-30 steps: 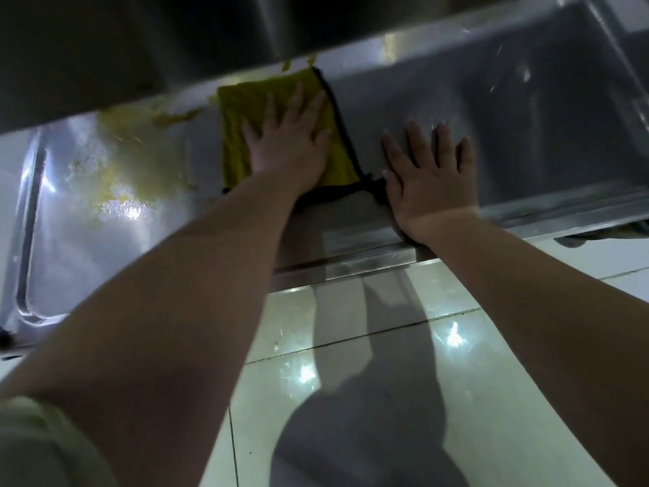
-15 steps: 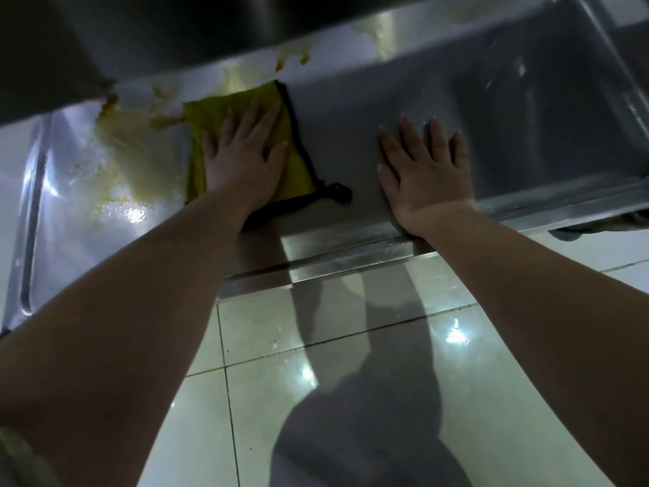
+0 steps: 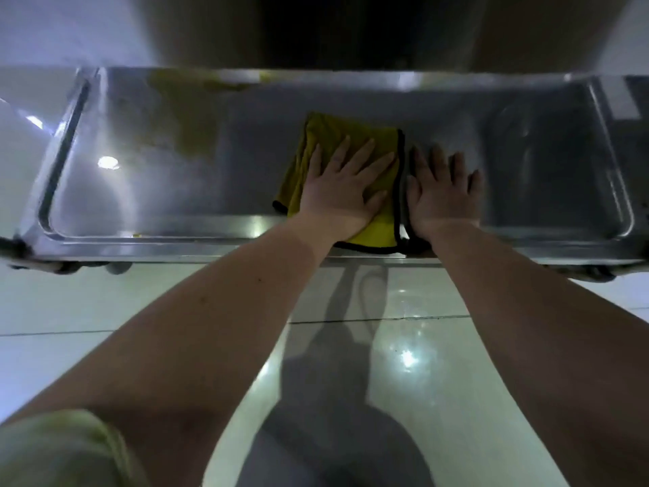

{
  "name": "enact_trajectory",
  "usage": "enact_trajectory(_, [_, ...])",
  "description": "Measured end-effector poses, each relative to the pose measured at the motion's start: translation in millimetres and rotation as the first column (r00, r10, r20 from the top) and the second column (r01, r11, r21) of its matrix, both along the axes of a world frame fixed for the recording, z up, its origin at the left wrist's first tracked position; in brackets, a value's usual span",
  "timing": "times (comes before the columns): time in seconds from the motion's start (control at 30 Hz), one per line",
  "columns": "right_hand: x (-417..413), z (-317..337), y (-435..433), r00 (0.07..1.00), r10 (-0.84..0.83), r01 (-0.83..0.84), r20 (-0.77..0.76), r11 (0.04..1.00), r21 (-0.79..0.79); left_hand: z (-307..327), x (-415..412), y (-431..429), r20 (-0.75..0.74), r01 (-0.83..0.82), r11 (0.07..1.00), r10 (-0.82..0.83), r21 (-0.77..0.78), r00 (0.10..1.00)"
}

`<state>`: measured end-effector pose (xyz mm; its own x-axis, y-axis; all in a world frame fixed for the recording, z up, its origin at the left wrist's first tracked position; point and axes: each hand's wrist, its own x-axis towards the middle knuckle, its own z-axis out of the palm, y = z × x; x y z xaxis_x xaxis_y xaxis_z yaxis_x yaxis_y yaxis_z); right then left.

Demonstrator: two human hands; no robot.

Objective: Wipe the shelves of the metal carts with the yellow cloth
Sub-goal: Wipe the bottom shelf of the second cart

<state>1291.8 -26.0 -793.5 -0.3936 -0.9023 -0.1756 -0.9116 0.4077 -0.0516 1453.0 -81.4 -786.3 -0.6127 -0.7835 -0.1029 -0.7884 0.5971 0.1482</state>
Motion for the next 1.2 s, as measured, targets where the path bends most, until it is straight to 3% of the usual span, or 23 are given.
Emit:
enact_trajectory(0.07, [3,3,2,1.0,0.006,-0.006,0.009,1.0,0.011,0,41,-11,0.008,0.0,1.0,0.0,-0.024,1.0])
enact_trajectory(0.23, [27,12,-7,0.991,-0.131,0.131,-0.004,0.988,0.079,4,134,-32,0.068,-0.226,0.974,0.226,-0.01,0.972])
enact_trajectory(0.3, [60,16,-15,0.999,-0.029,0.026,0.041,0.997,0.069,4,132,-29,0.061,-0.223,0.975,0.223,-0.016,0.973])
enact_trajectory(0.37, [99,14,-19,0.977,0.202,-0.205,0.066,0.978,0.041,4,125,-26,0.04,-0.217,0.976,0.218,-0.016,0.975])
enact_trajectory(0.43, [126,7,-19,0.96,0.275,-0.276,0.061,0.961,0.002,3,126,-24,0.025,-0.203,0.979,0.203,-0.012,0.979])
enact_trajectory(0.8, [123,-6,-11,0.984,0.175,-0.175,0.014,0.985,-0.005,-1,81,-4,-0.004,-0.172,0.984,0.173,0.036,0.985])
enact_trajectory(0.93, [123,-1,-9,0.985,0.172,-0.173,0.034,0.985,0.014,-1,125,-12,-0.002,-0.122,0.992,0.122,-0.021,0.992])
enact_trajectory(1.07, [130,2,-9,0.99,0.138,-0.138,0.023,0.99,0.034,-4,203,-35,0.002,-0.314,0.949,0.314,-0.024,0.949])
enact_trajectory(1.2, [158,9,-20,0.994,0.108,-0.109,0.011,0.987,0.118,-4,215,-35,0.008,-0.336,0.941,0.336,-0.035,0.942])
